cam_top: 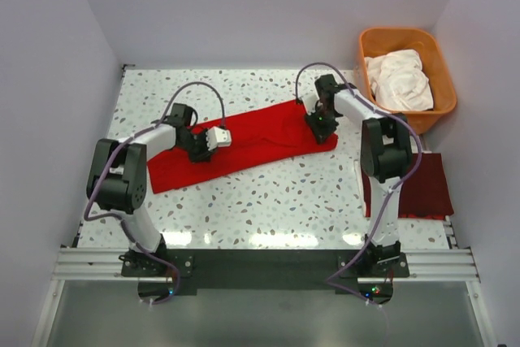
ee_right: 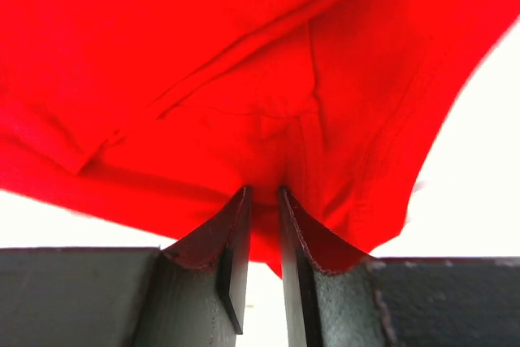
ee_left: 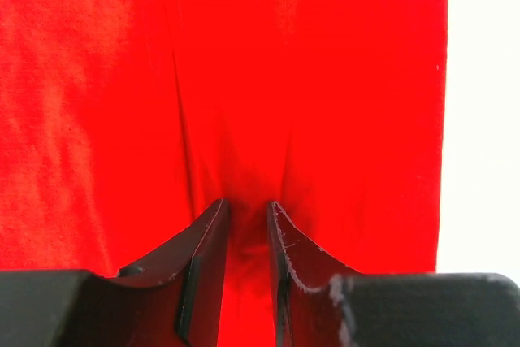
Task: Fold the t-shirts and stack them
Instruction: Fold the tshirt
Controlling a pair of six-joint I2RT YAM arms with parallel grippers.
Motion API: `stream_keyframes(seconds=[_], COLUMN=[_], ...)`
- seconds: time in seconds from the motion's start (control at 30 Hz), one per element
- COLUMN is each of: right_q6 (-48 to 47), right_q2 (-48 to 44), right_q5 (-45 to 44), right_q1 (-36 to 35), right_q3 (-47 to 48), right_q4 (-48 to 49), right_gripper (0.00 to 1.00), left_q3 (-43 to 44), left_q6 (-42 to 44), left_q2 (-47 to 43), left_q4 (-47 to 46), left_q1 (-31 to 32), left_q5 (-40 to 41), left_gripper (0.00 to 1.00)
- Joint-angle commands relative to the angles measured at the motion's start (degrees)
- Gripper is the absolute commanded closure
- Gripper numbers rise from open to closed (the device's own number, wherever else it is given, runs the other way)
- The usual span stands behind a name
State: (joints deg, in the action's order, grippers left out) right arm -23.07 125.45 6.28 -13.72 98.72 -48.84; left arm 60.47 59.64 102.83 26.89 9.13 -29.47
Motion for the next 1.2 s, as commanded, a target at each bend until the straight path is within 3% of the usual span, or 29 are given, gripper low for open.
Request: stream_keyframes(seconds=[0.0,0.07,0.17,0.3,0.43,0.63,0.83,1.17], right_q6=[-1.4,-2.2,-1.6,2.3,6.6,10.6,12.0,12.4], right_q2=[-5.6,-10.4,-14.7,-11.4,-4.9,3.5,5.3,6.6], right_q5=[5.4,12.8,16.6,20.9,22.5,21.6,22.8,24.0], right_q1=[0.3,0.4,1.1,2.8,3.3,3.3,3.3,3.3], right_q3=[-7.1,-9.5,-8.5,1.8,13.2,21.3,20.9,19.6], right_q4=[-7.7,-12.2,-13.2,-14.2,-13.8,-11.6,-10.7,-10.8], right_gripper=[0.76,0.75,0.70,0.67,0.62,0.57,0.57,0.57], left_q3=[-6.6,-5.7,-0.1,6.0,8.9,12.6,14.4,15.6], left_q6=[6.8,9.1,9.4,5.4,5.7,8.9,14.2,20.5], left_q2=[-4.3,-8.3,-10.9,-10.6,-6.9,0.5,5.3,9.7], left_q4=[10.2,13.1,14.2,6.9,-4.6,-14.1,-16.2,-14.2], left_q1=[-1.8,-2.5,-2.2,1.8,7.7,16.3,22.4,26.3], left_q5=[4.1,0.2,-7.6,-13.1,-13.6,-13.3,-14.3,-14.1], left_gripper=[0.69,0.68,0.59,0.57,0.56,0.60,0.66,0.66])
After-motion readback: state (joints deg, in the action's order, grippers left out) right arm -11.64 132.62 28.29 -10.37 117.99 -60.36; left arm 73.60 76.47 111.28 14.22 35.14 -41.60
